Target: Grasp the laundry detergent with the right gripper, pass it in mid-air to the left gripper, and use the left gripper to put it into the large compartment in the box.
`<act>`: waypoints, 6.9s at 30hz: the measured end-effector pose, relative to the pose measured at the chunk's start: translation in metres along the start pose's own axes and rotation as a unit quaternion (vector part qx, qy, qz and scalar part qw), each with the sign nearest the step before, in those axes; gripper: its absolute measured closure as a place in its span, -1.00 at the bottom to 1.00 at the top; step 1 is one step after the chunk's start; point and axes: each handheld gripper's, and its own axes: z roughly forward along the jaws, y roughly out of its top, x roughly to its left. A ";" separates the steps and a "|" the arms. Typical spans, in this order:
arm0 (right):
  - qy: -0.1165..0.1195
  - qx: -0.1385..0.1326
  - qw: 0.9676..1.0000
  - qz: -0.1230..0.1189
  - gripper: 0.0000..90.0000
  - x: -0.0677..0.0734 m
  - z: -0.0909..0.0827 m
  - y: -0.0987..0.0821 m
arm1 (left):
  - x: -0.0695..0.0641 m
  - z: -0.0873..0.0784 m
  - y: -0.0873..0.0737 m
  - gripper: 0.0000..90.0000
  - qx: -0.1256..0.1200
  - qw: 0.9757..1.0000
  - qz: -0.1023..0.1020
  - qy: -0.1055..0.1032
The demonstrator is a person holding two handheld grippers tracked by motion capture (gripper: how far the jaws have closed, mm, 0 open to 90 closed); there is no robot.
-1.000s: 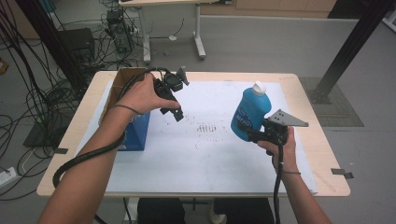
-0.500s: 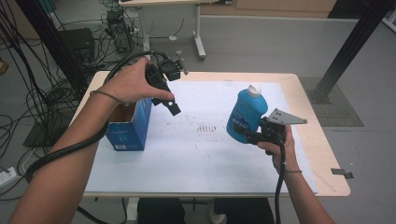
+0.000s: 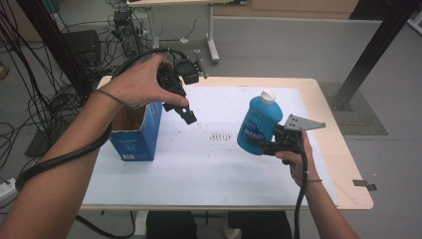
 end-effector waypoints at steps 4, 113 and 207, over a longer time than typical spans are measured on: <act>0.017 0.003 1.000 -0.005 -0.08 -0.004 0.001 0.003 | -0.004 -0.008 0.005 -0.81 0.000 1.000 0.012 -0.001; 0.211 0.065 0.974 -0.057 -0.06 -0.025 0.061 0.043 | -0.057 -0.016 0.096 -0.80 0.067 0.988 0.134 -0.022; 0.211 0.073 0.972 -0.071 -0.06 -0.016 0.059 0.054 | -0.070 -0.008 0.101 -0.81 0.062 0.987 0.147 0.002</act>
